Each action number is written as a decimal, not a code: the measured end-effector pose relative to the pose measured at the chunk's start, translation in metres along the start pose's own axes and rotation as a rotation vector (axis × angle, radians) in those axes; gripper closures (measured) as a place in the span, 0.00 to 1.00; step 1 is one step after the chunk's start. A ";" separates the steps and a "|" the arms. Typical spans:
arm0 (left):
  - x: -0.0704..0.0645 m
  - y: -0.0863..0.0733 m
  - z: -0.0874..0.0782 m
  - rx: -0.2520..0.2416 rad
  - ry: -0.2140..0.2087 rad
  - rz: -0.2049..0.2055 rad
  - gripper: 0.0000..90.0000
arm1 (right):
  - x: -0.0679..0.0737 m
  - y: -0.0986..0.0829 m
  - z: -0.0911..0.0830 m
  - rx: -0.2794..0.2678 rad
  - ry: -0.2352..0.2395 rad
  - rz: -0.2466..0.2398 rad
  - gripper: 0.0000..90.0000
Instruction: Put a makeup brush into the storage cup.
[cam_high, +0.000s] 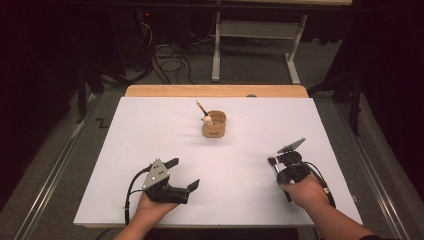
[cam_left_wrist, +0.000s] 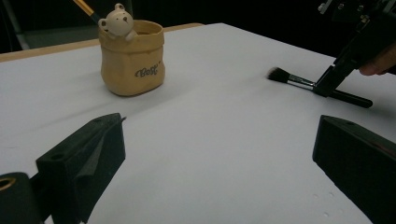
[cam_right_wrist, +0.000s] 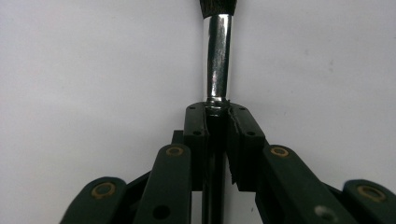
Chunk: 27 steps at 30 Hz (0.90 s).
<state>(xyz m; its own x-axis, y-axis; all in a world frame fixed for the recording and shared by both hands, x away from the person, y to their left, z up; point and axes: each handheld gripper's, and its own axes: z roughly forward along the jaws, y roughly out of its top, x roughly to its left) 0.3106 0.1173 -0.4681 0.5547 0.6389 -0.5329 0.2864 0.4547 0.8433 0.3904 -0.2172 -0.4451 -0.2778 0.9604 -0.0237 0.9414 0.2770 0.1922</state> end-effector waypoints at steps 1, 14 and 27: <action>0.000 0.000 0.000 0.000 0.000 0.000 0.04 | 0.000 0.000 0.000 -0.001 0.000 0.001 0.89; 0.000 0.000 0.000 -0.001 0.001 0.000 0.04 | 0.000 -0.002 -0.001 -0.009 -0.001 -0.022 0.89; 0.000 0.000 0.000 0.001 0.003 0.002 0.04 | -0.002 -0.005 -0.010 -0.049 0.022 -0.050 0.89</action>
<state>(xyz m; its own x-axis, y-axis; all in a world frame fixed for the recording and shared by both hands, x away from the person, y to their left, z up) 0.3109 0.1169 -0.4684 0.5529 0.6415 -0.5318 0.2863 0.4531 0.8442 0.3847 -0.2212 -0.4357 -0.3288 0.9443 -0.0126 0.9159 0.3221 0.2395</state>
